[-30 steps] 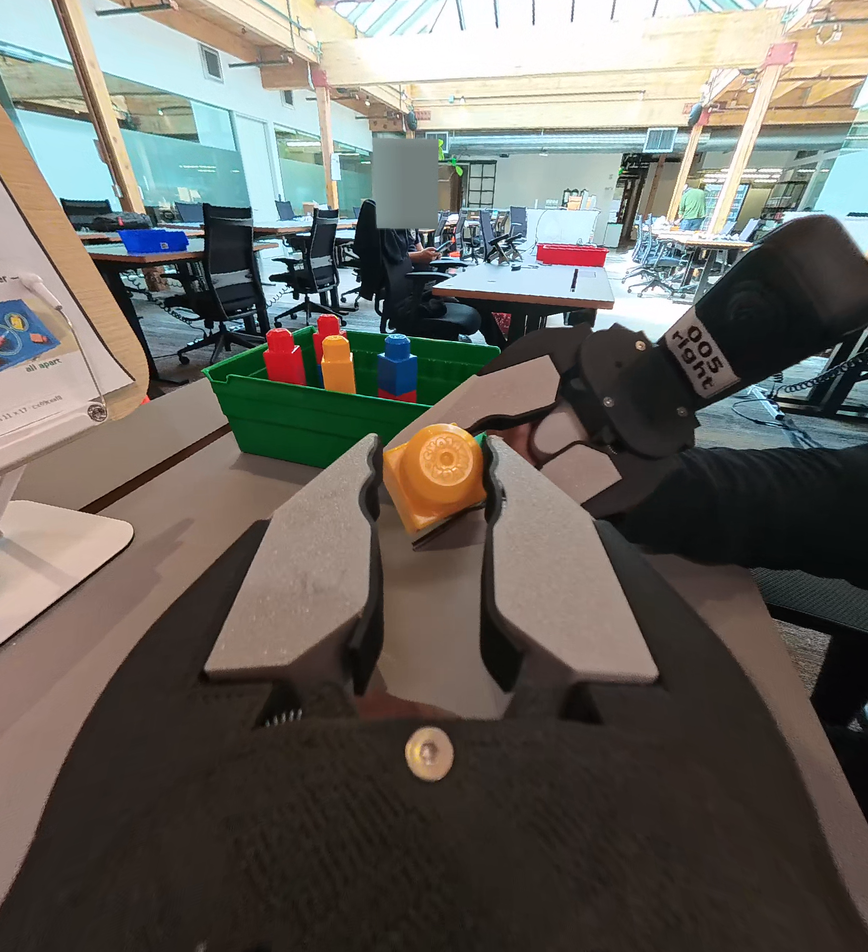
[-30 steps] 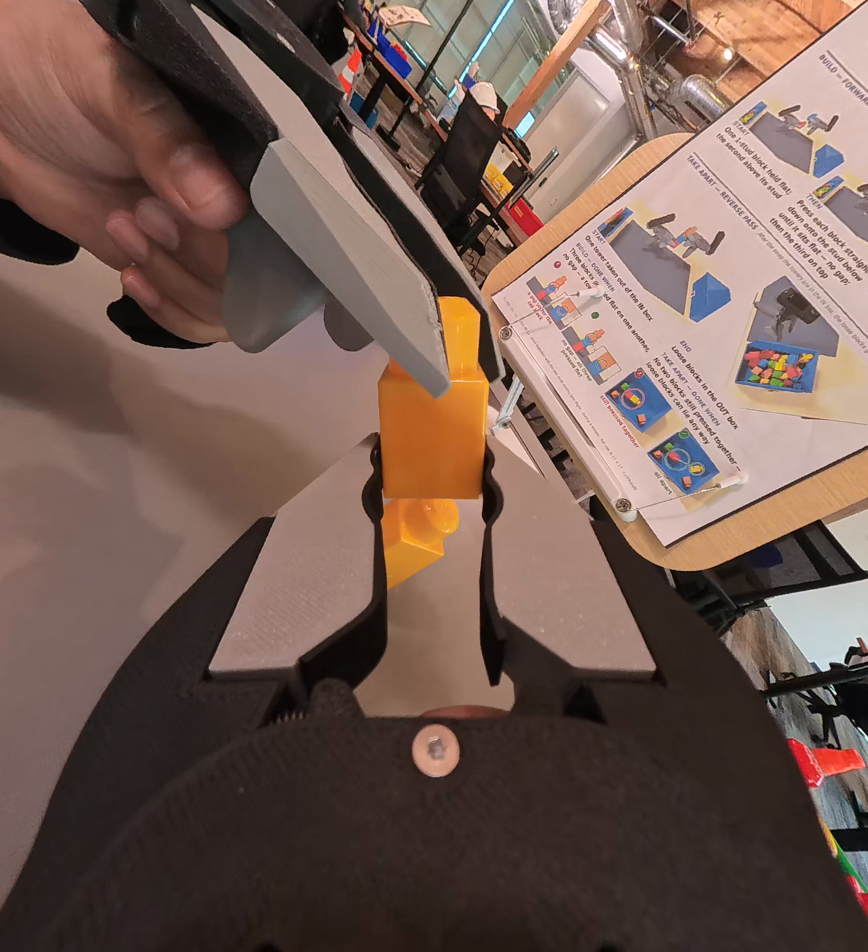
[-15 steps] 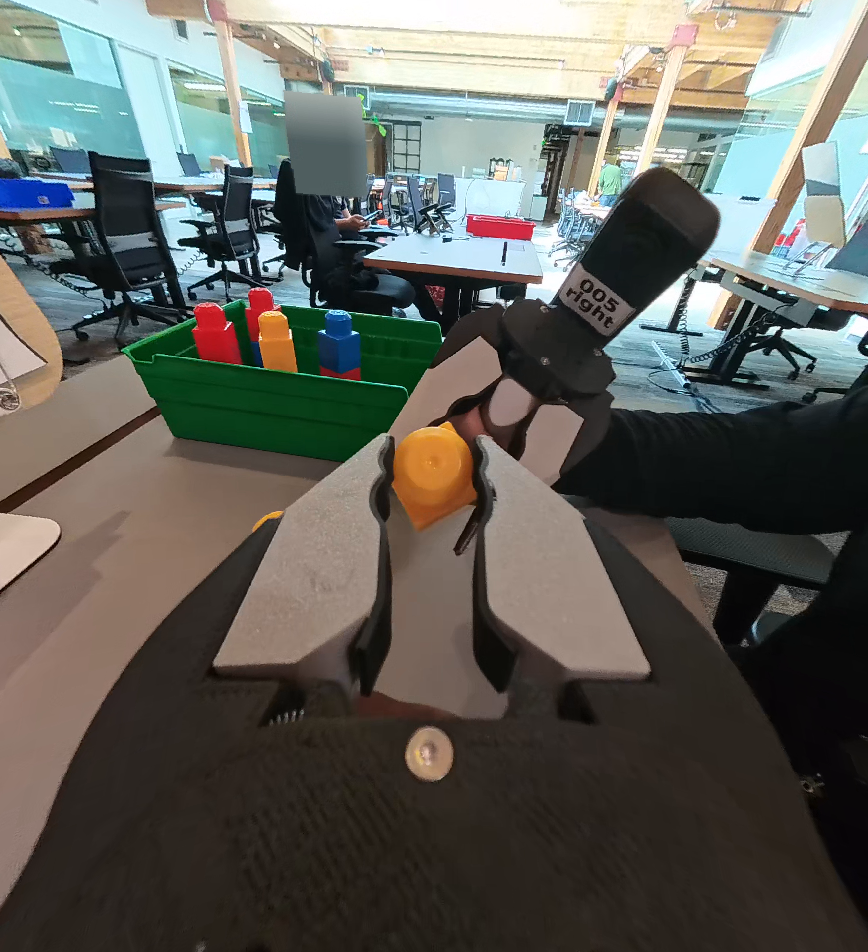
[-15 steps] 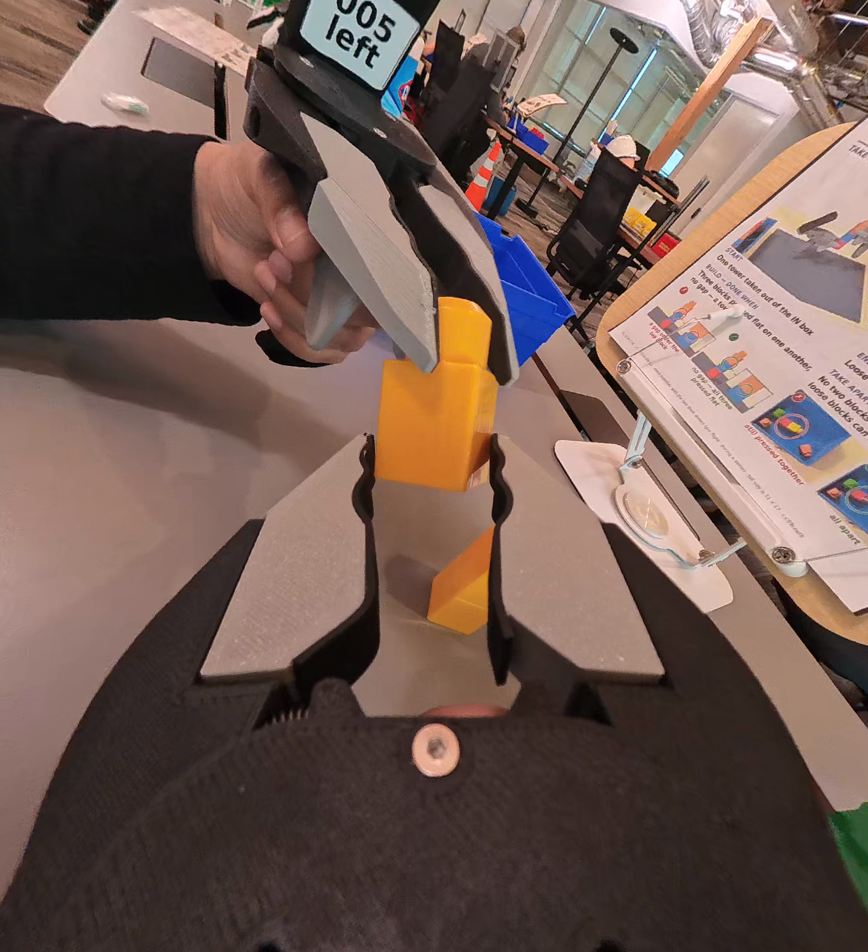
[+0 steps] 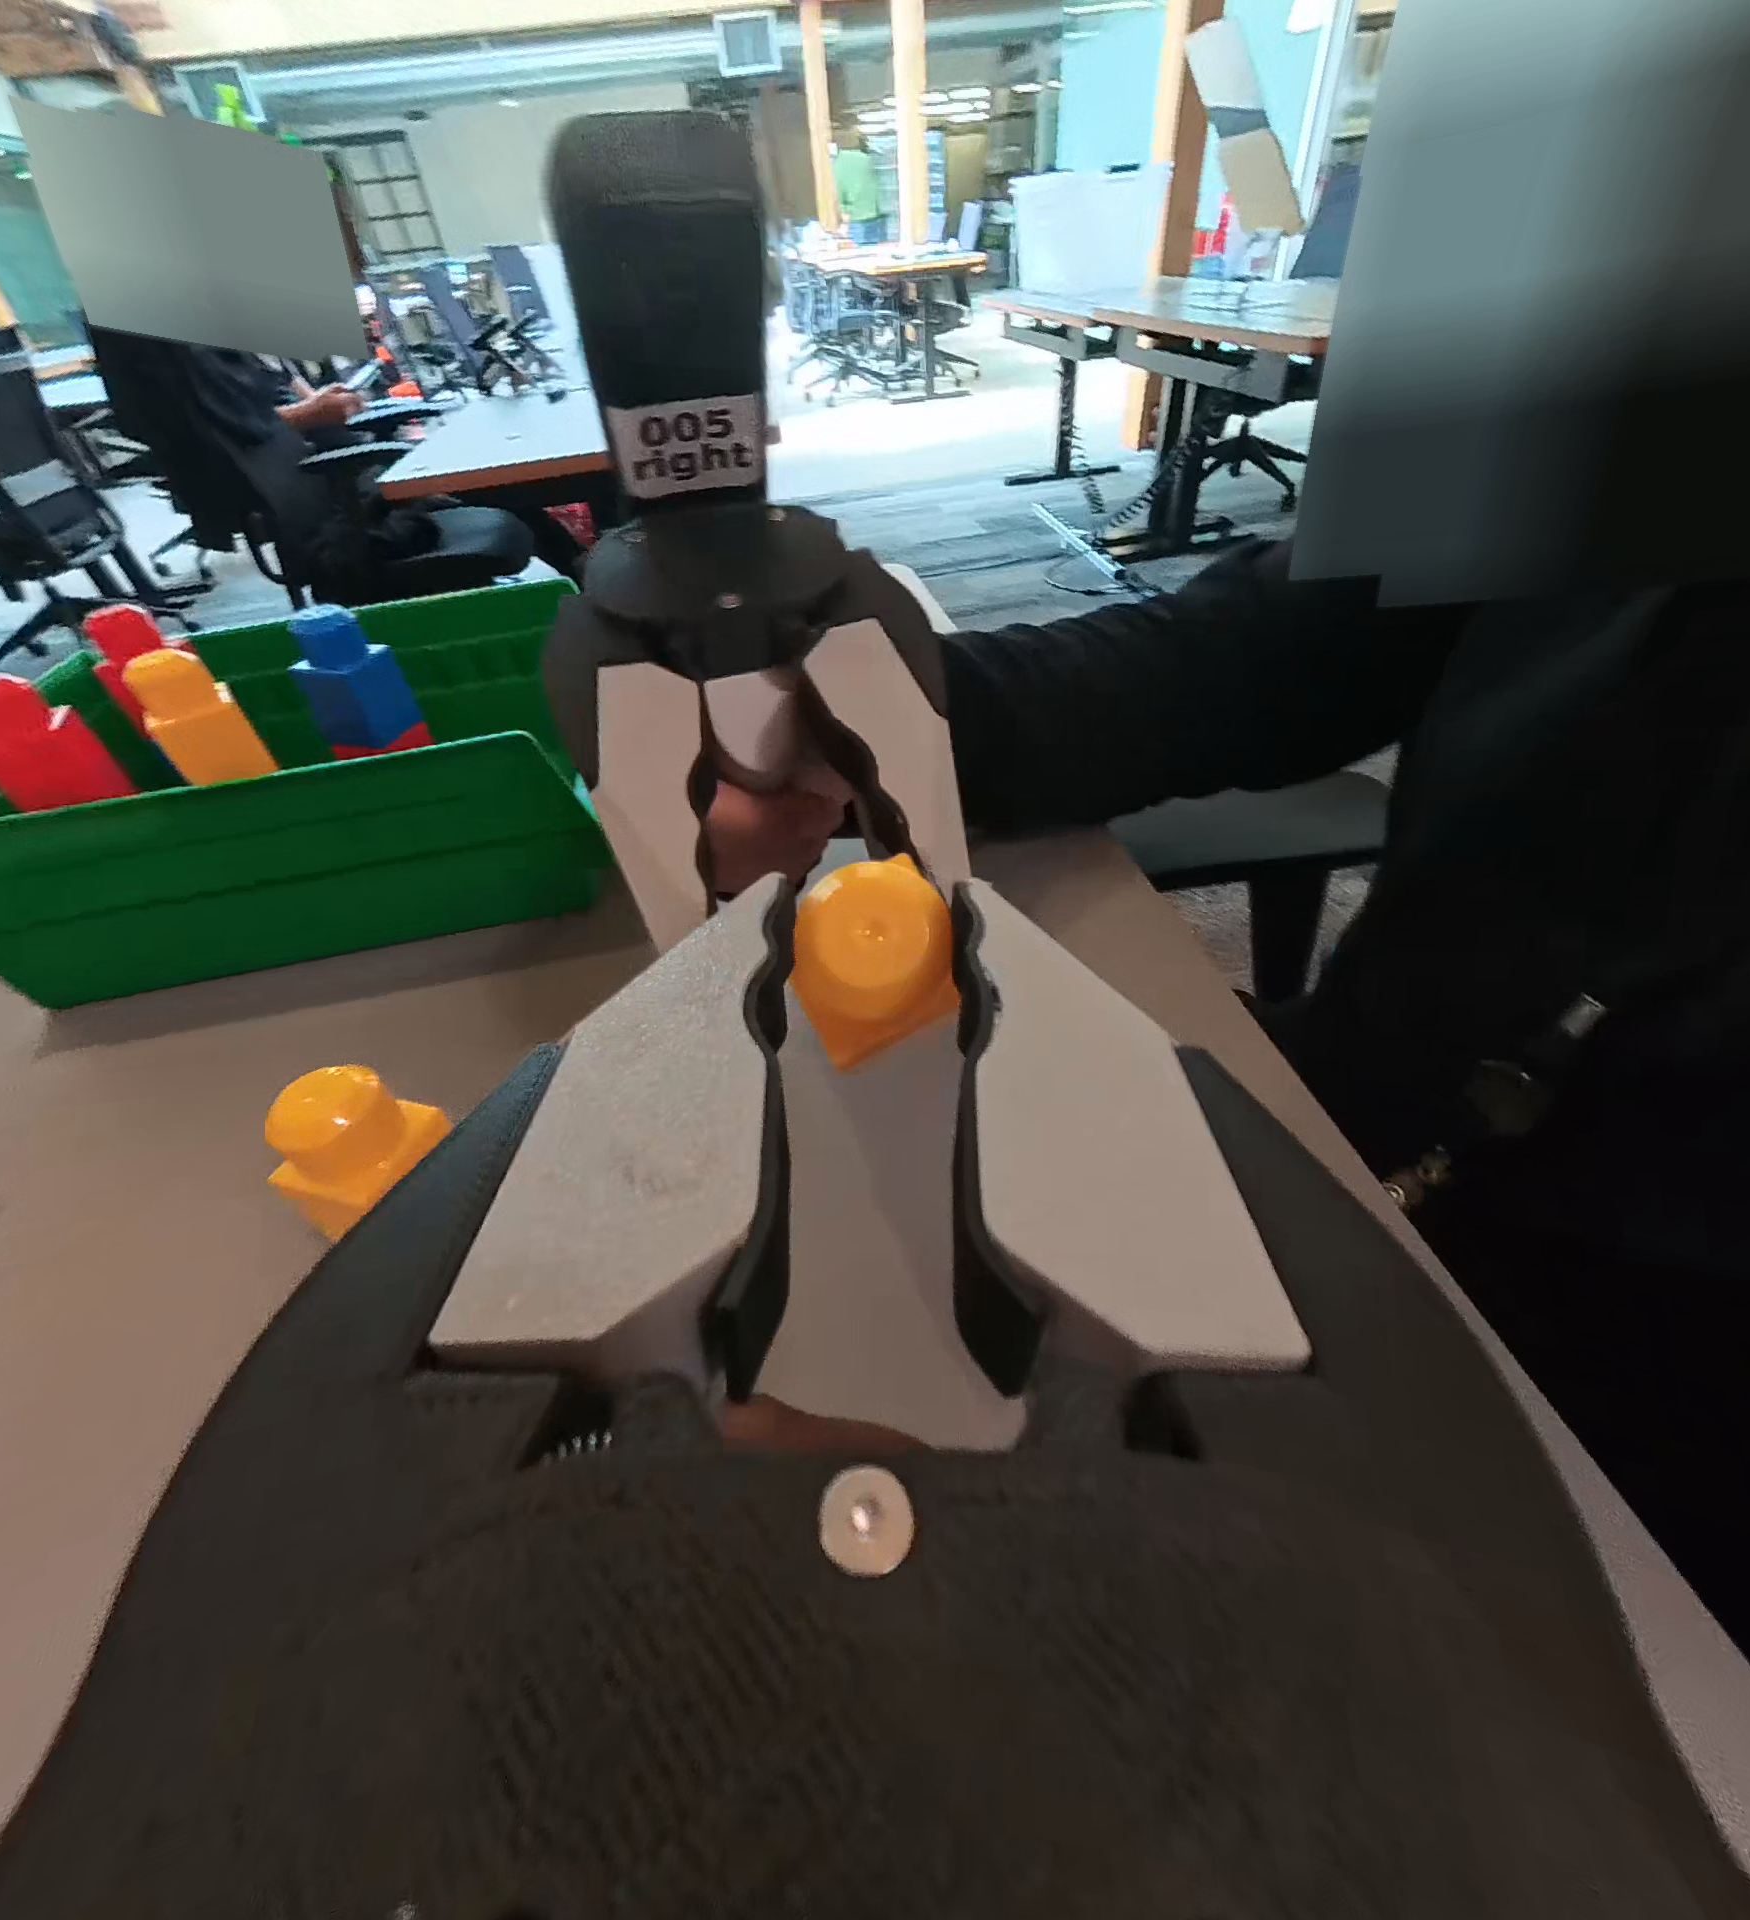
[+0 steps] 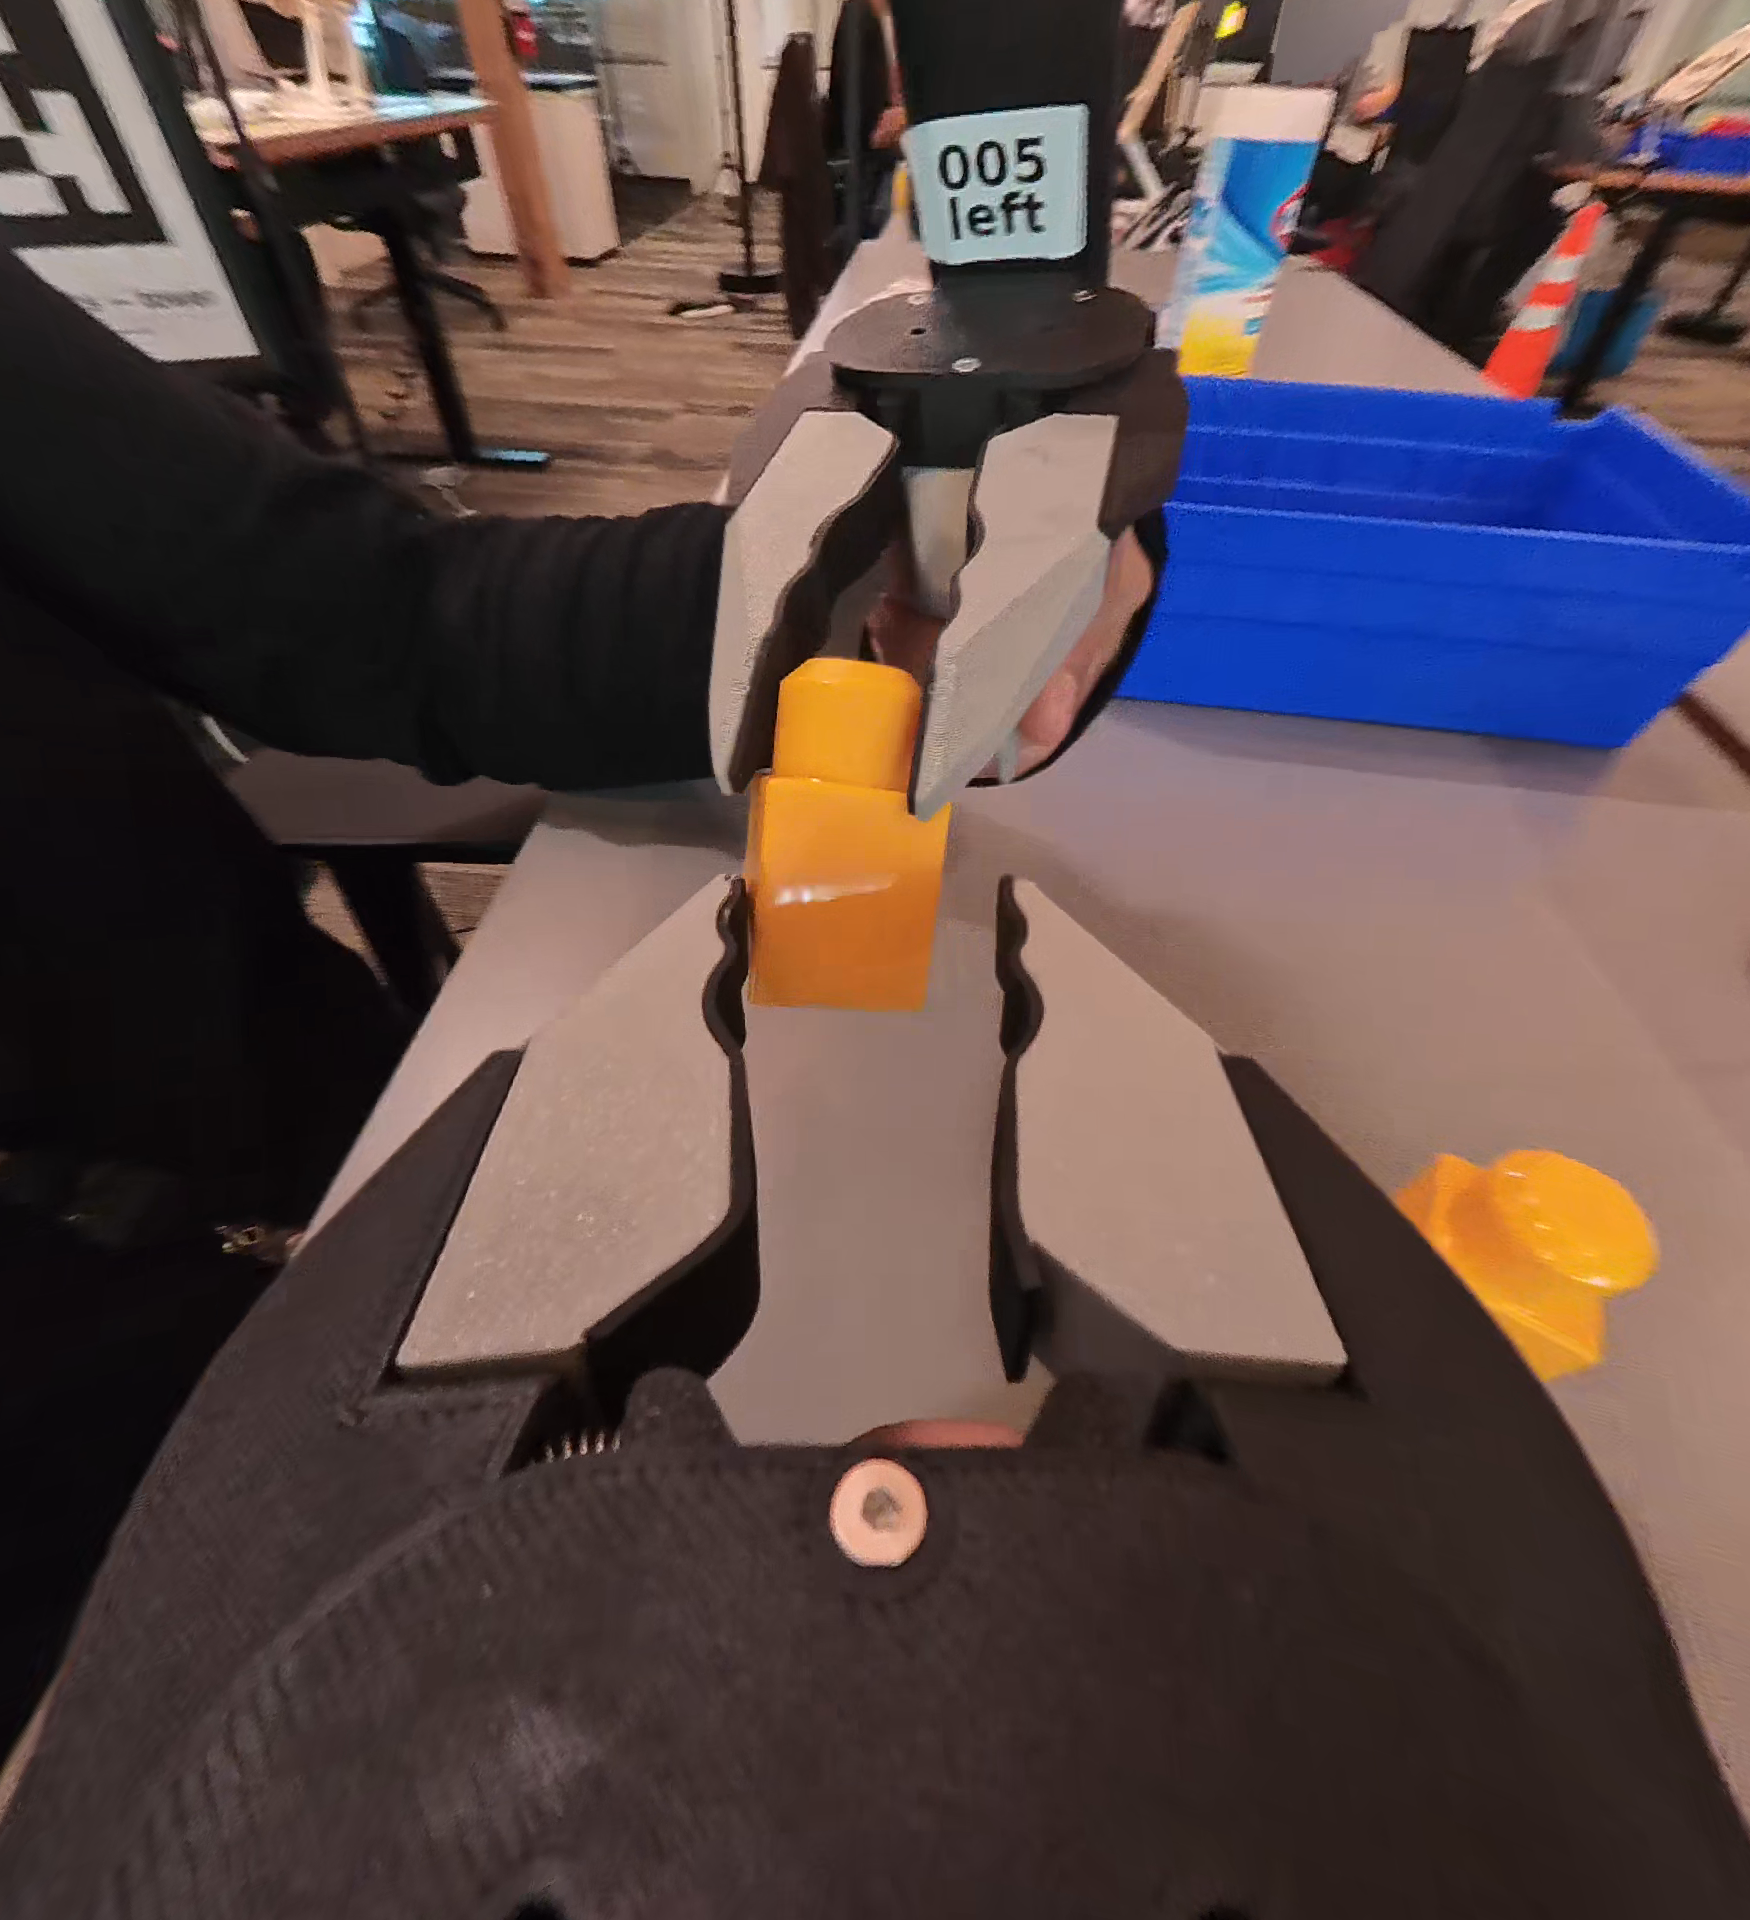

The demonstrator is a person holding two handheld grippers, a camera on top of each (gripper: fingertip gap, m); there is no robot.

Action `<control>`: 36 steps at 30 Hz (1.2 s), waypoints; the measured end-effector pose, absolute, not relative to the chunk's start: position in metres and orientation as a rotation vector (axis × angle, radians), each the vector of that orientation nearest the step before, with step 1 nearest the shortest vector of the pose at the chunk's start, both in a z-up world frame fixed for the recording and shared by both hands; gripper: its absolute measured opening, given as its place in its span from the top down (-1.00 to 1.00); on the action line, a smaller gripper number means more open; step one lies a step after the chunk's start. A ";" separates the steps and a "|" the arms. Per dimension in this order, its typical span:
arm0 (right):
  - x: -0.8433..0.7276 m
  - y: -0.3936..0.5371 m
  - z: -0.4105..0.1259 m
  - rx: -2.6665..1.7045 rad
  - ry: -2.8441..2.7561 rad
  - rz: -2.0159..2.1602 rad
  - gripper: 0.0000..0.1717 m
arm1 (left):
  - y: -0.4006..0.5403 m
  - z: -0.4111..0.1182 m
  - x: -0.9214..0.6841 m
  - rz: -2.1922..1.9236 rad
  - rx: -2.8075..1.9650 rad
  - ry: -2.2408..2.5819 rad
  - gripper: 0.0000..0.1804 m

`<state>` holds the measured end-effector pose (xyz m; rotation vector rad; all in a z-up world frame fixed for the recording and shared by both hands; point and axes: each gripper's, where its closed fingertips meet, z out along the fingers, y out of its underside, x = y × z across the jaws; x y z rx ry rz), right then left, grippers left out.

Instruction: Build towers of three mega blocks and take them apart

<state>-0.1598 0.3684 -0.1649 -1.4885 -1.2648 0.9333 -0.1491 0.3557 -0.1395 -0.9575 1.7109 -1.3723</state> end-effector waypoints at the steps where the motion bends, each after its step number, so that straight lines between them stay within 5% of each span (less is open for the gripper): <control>1: -0.162 0.366 -0.167 -1.496 -1.278 0.952 0.47 | 0.353 -0.141 -0.150 -1.372 -0.944 1.729 0.69; 6: -0.174 0.352 -0.182 -1.539 -1.373 0.996 0.61 | 0.342 -0.152 -0.152 -1.324 -0.908 1.824 0.69; 20: -0.140 0.386 -0.130 -1.402 -1.059 0.961 0.62 | 0.388 -0.140 -0.143 -1.248 -1.099 1.574 0.65; 36: -0.141 0.399 -0.139 -1.413 -1.019 0.882 0.62 | 0.391 -0.156 -0.119 -1.204 -1.190 1.567 0.62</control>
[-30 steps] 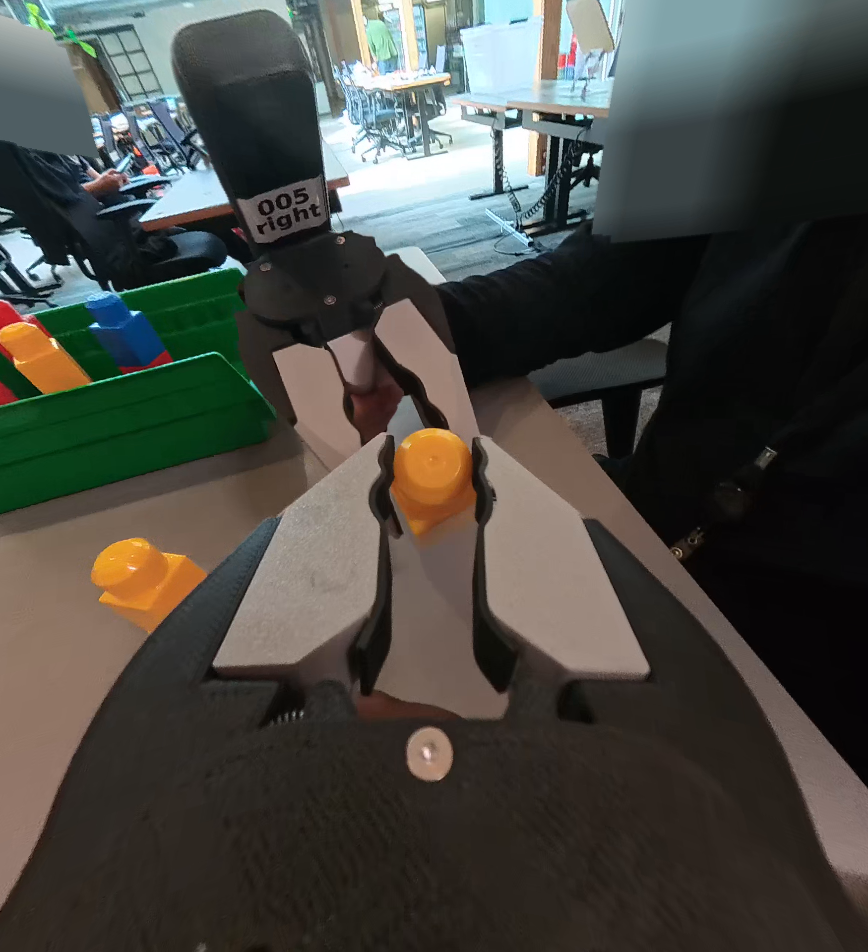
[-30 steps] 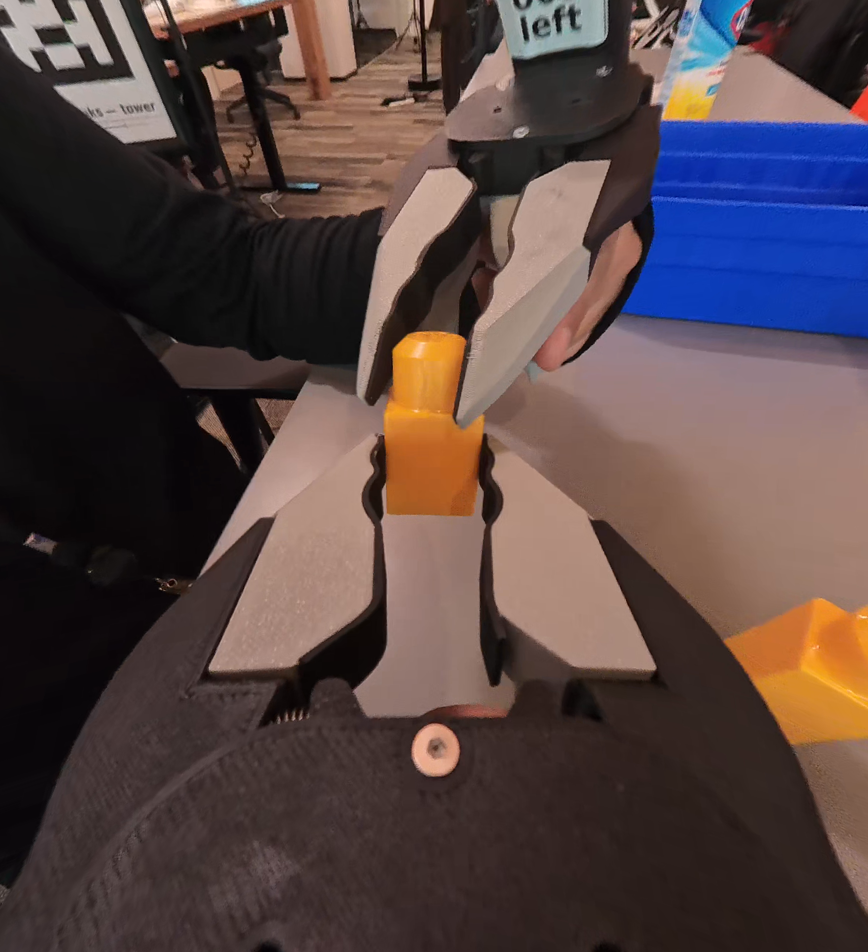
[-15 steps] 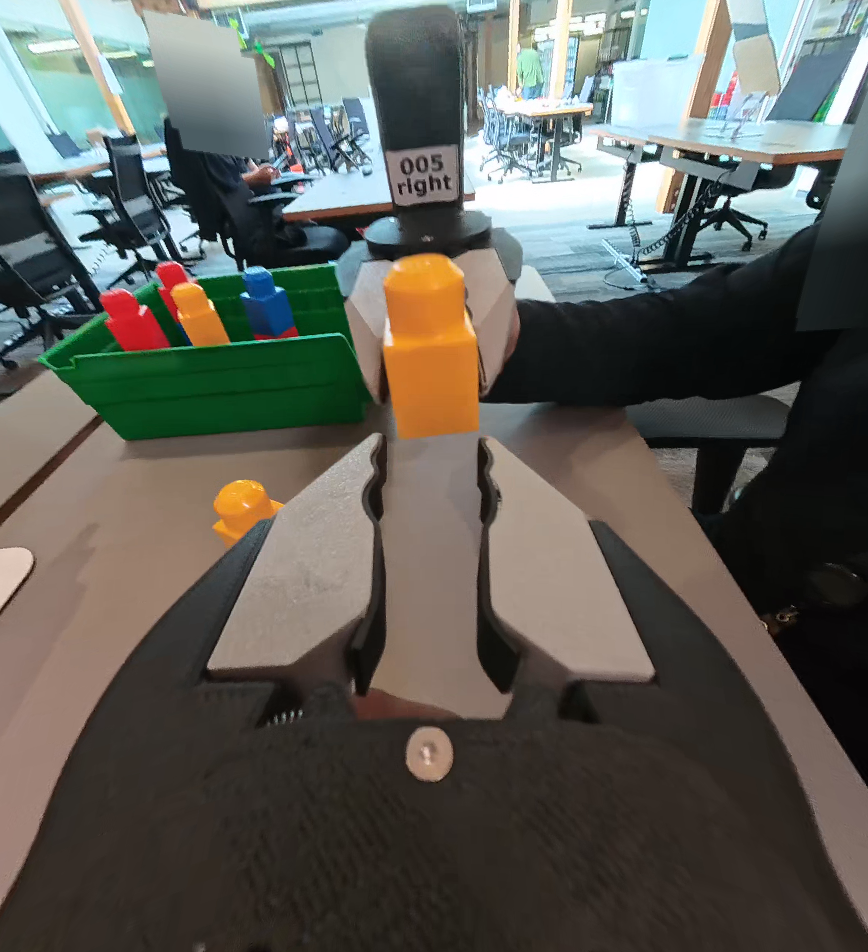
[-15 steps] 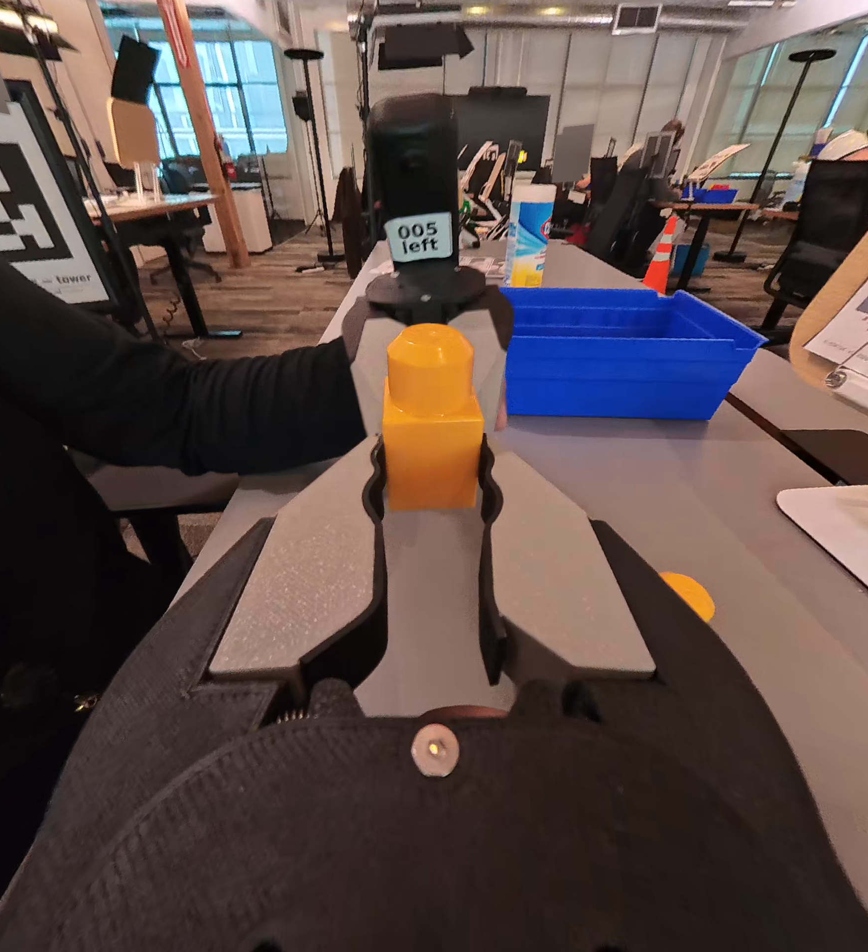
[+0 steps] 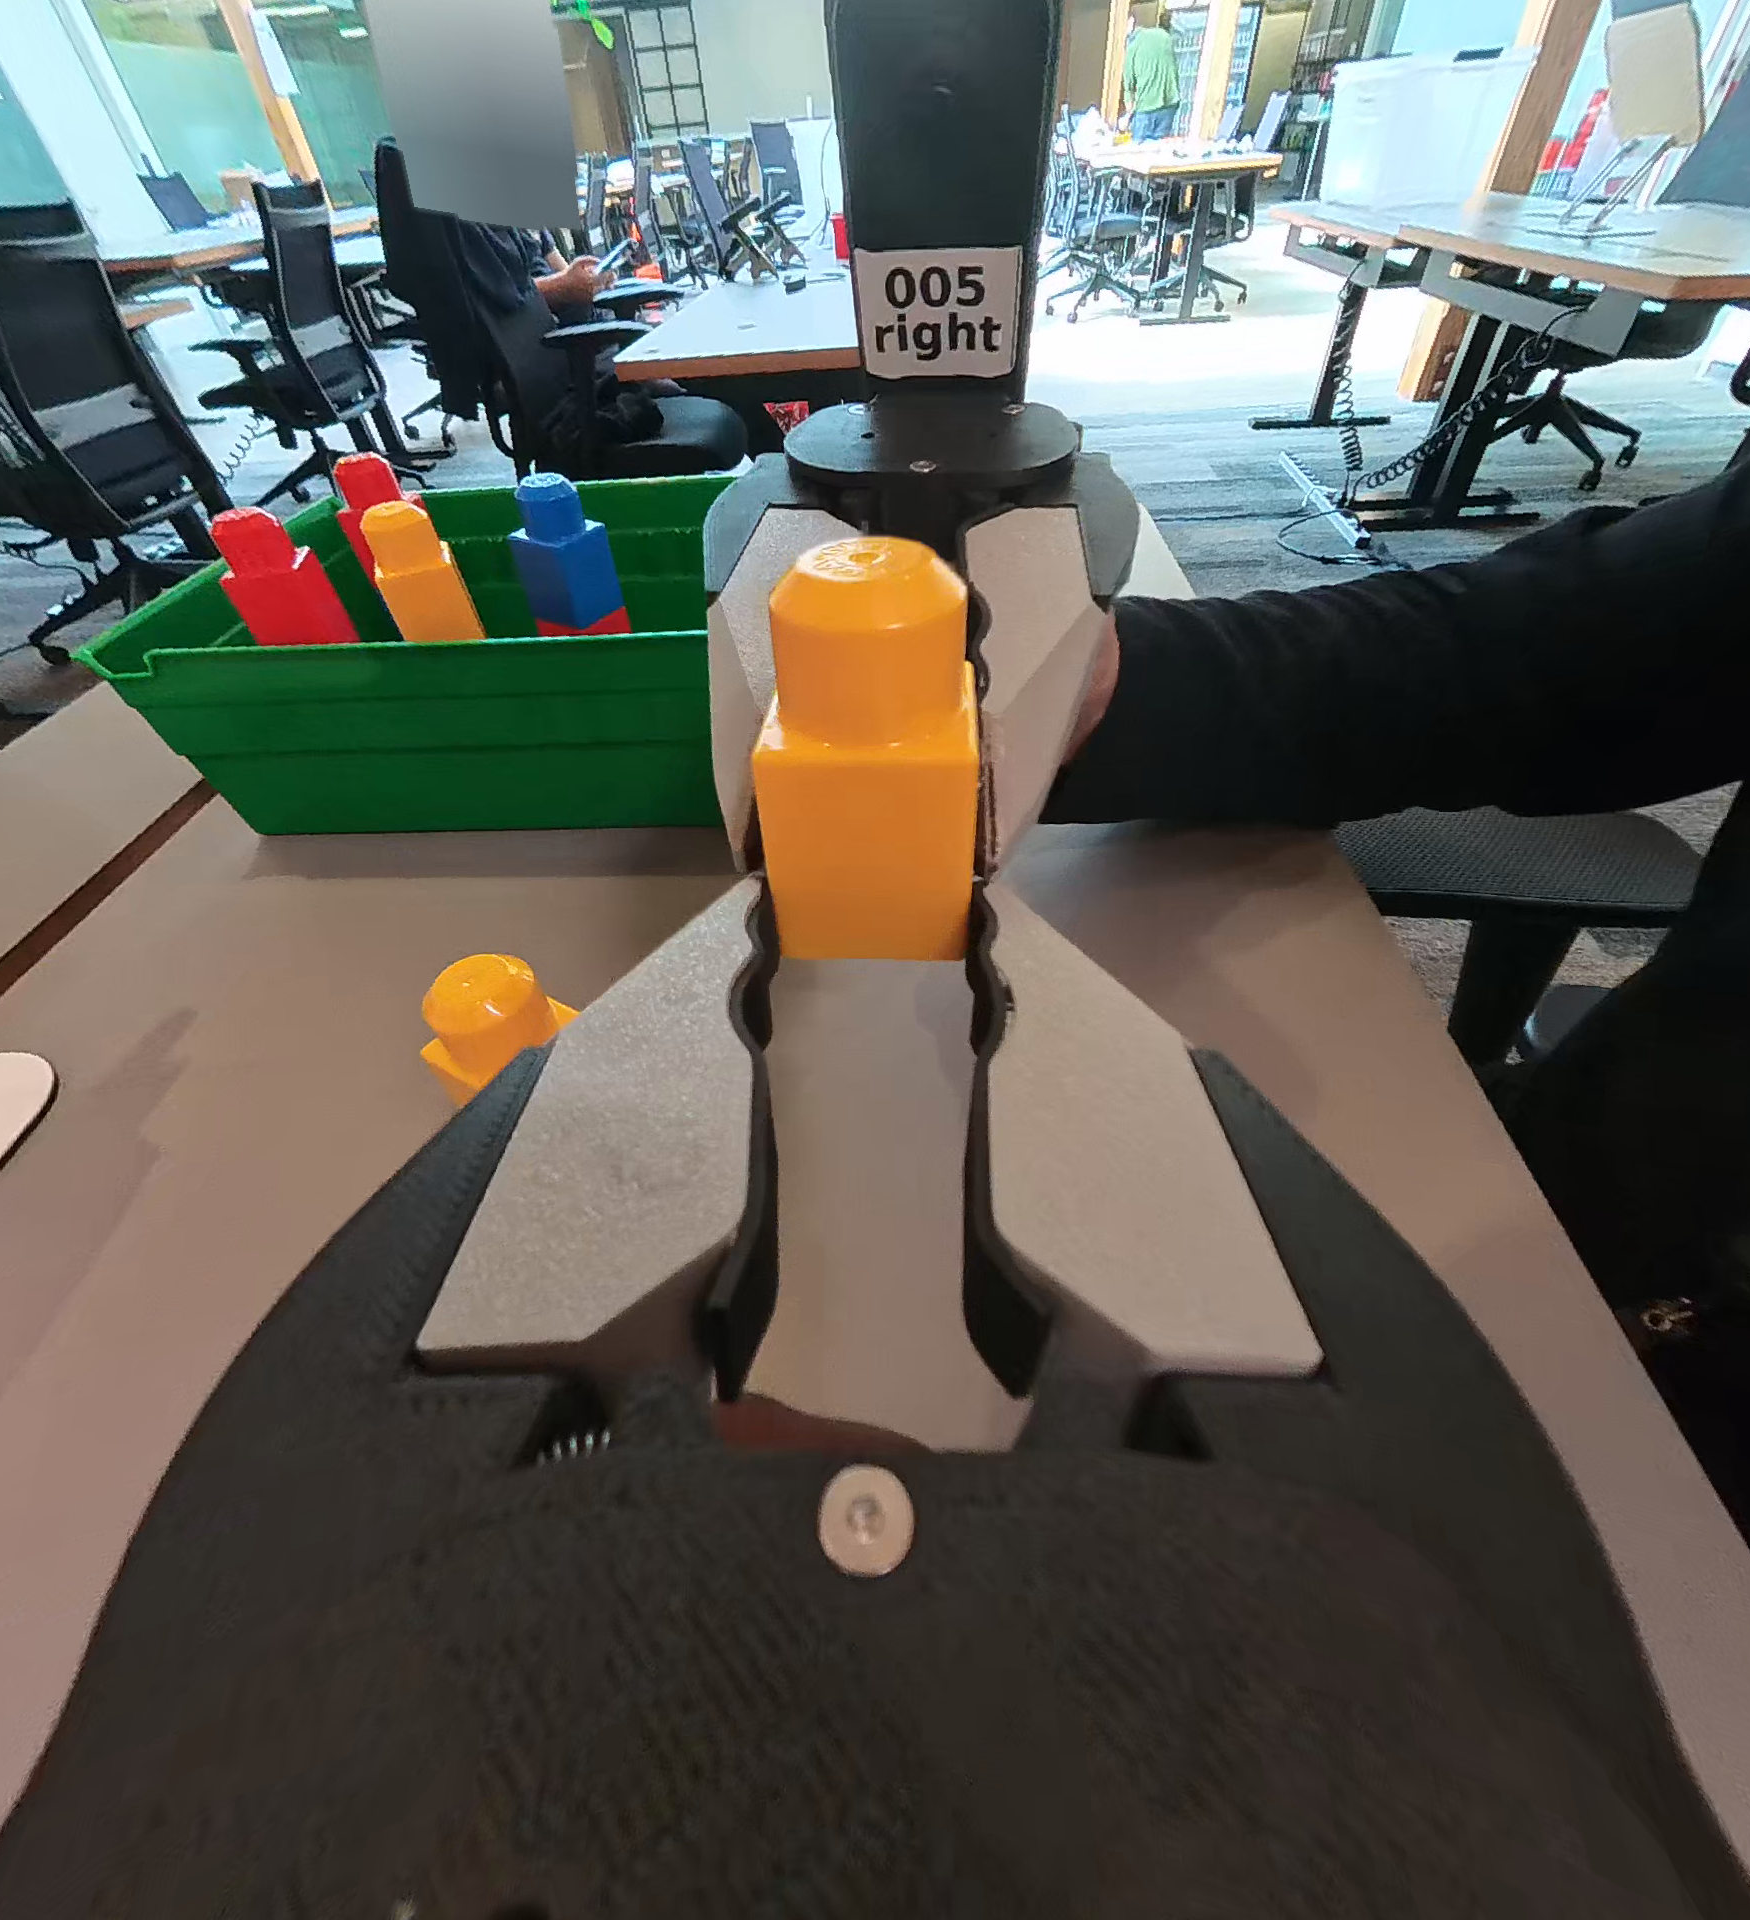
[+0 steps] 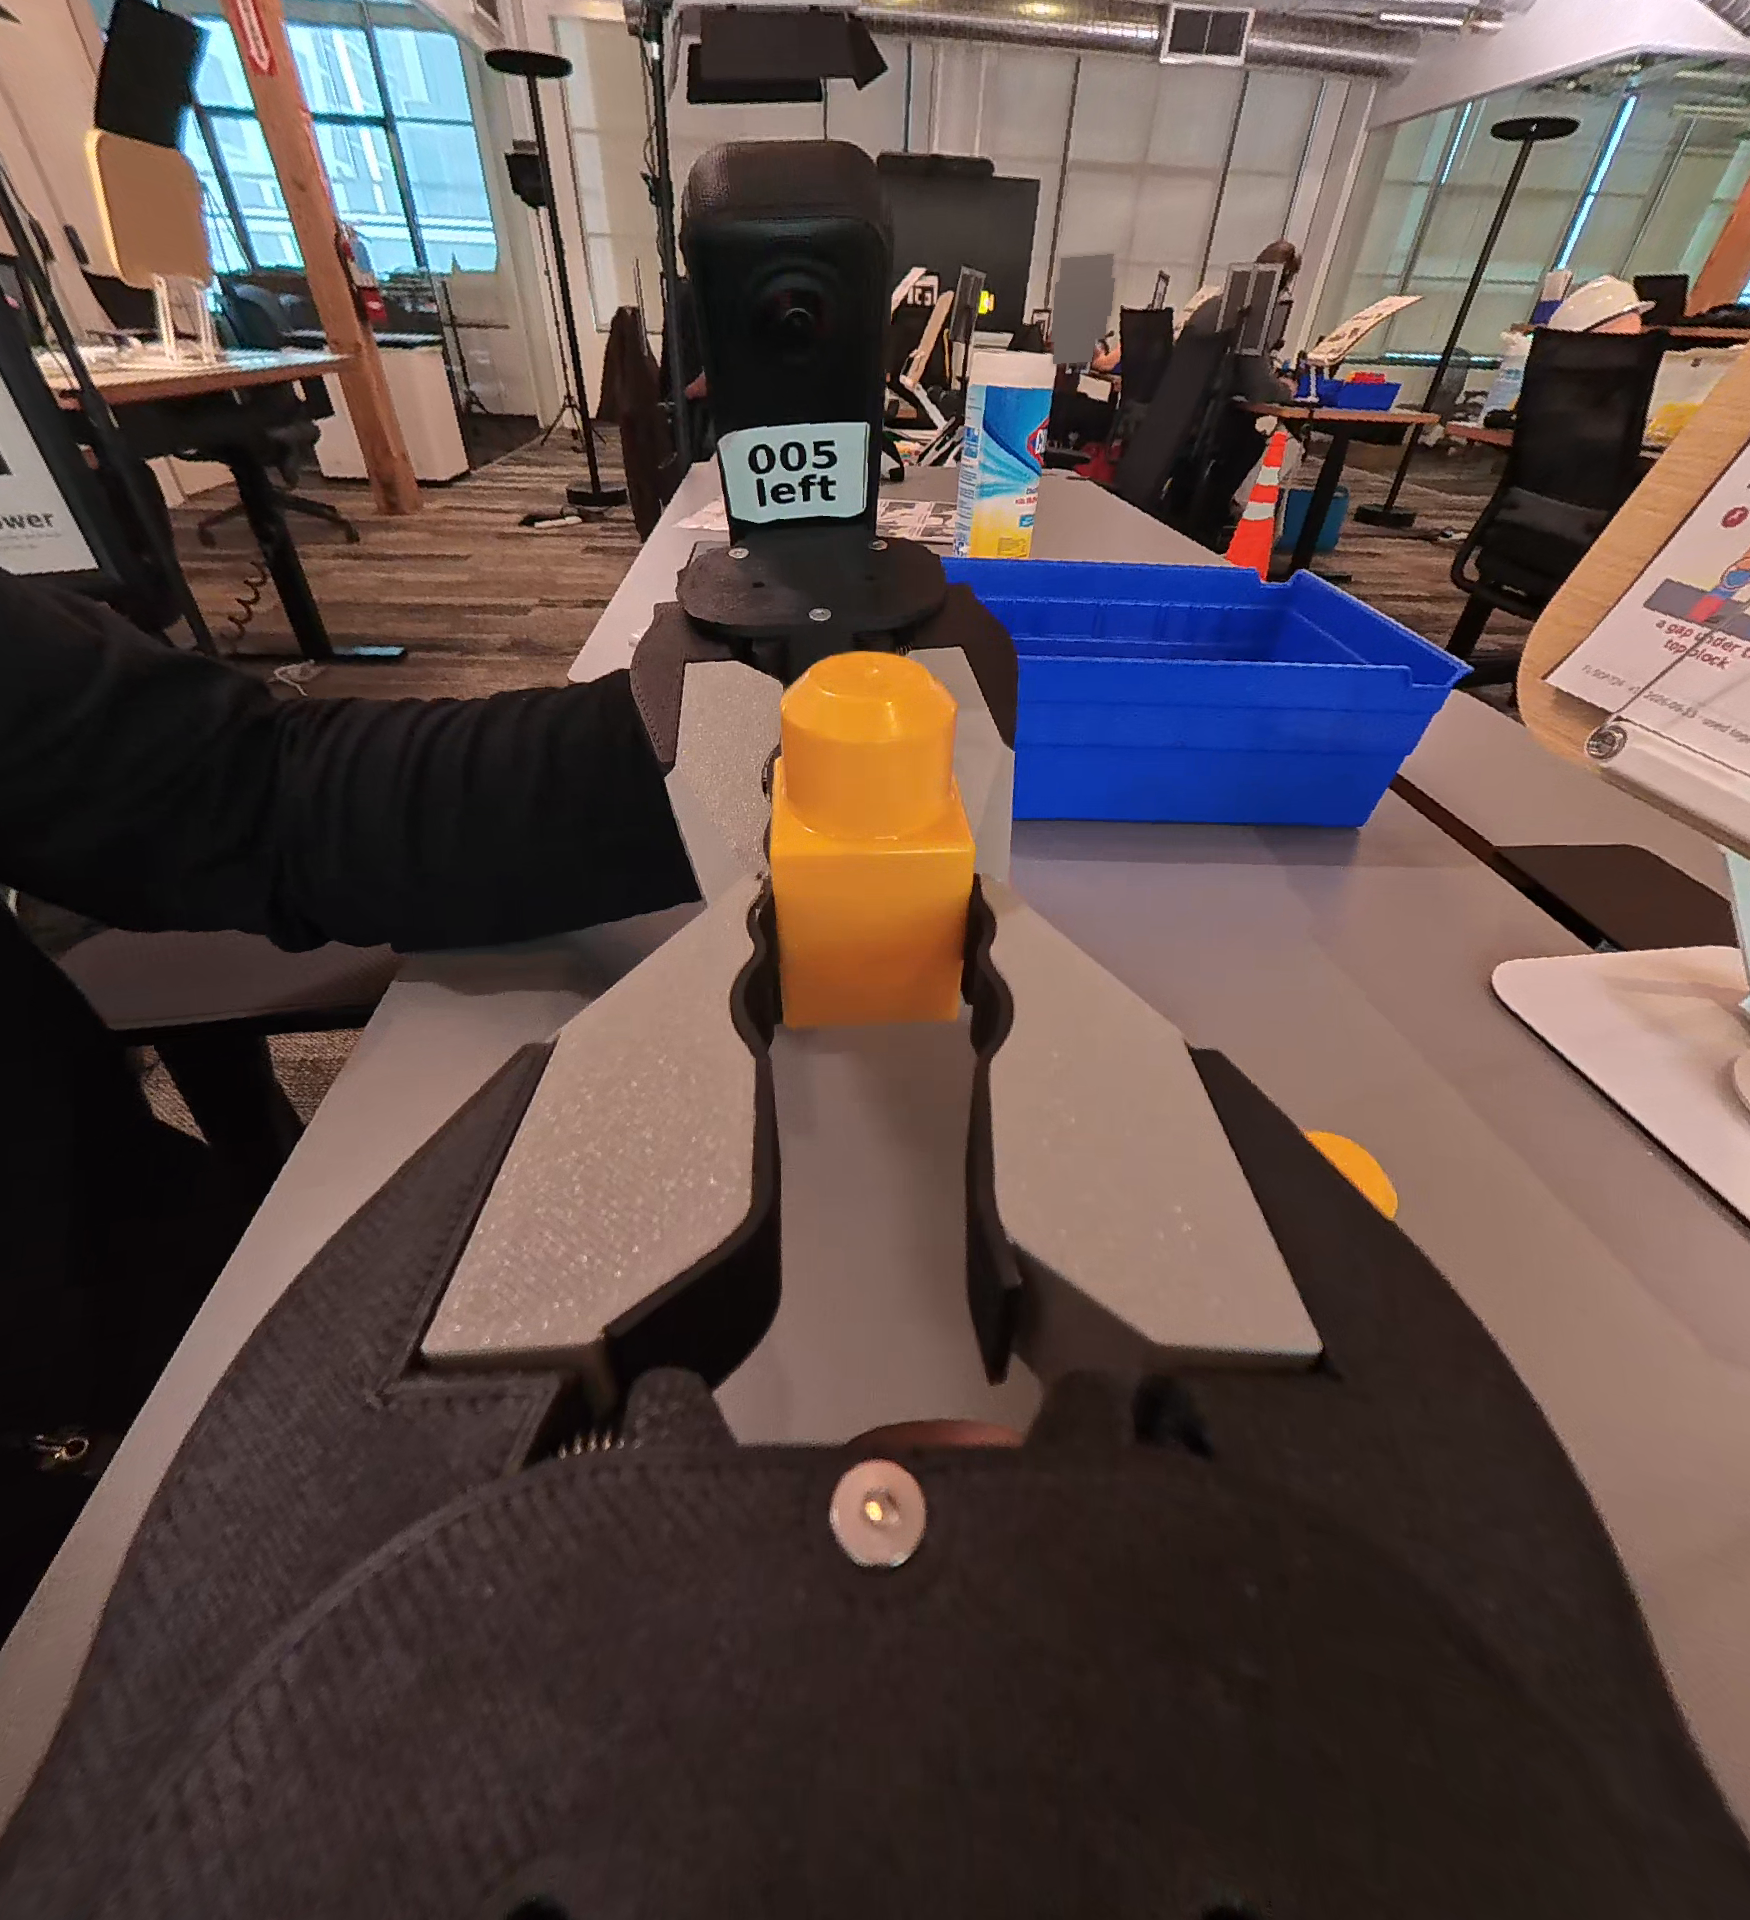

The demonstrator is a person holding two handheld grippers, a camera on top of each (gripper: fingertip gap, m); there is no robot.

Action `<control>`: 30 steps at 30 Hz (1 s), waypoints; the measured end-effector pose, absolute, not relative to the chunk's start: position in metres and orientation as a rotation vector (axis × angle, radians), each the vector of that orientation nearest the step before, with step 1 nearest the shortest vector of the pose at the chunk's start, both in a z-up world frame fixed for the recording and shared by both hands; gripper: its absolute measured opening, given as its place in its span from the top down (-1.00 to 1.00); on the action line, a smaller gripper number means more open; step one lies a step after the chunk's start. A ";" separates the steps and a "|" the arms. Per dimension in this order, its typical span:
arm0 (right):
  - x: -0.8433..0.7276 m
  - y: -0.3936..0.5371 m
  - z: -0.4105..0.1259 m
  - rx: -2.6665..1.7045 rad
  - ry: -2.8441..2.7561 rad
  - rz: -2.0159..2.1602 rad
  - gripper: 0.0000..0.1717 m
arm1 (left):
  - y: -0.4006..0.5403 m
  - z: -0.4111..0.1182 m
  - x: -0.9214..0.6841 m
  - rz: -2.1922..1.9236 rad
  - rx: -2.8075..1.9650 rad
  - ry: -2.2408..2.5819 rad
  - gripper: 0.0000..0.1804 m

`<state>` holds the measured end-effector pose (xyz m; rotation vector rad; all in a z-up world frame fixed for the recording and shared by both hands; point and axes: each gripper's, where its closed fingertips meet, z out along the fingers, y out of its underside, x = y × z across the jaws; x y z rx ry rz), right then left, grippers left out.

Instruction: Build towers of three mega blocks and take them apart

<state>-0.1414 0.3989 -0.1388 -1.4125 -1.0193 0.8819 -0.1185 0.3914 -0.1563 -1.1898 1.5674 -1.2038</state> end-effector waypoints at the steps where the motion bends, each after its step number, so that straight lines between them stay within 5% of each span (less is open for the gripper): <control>1: -0.142 0.398 -0.139 -1.410 -1.026 0.887 0.62 | 0.390 -0.157 -0.119 -1.211 -1.194 1.575 0.62; 30: -0.146 0.399 -0.151 -1.487 -1.061 0.893 0.61 | 0.387 -0.180 -0.119 -1.206 -1.311 1.669 0.62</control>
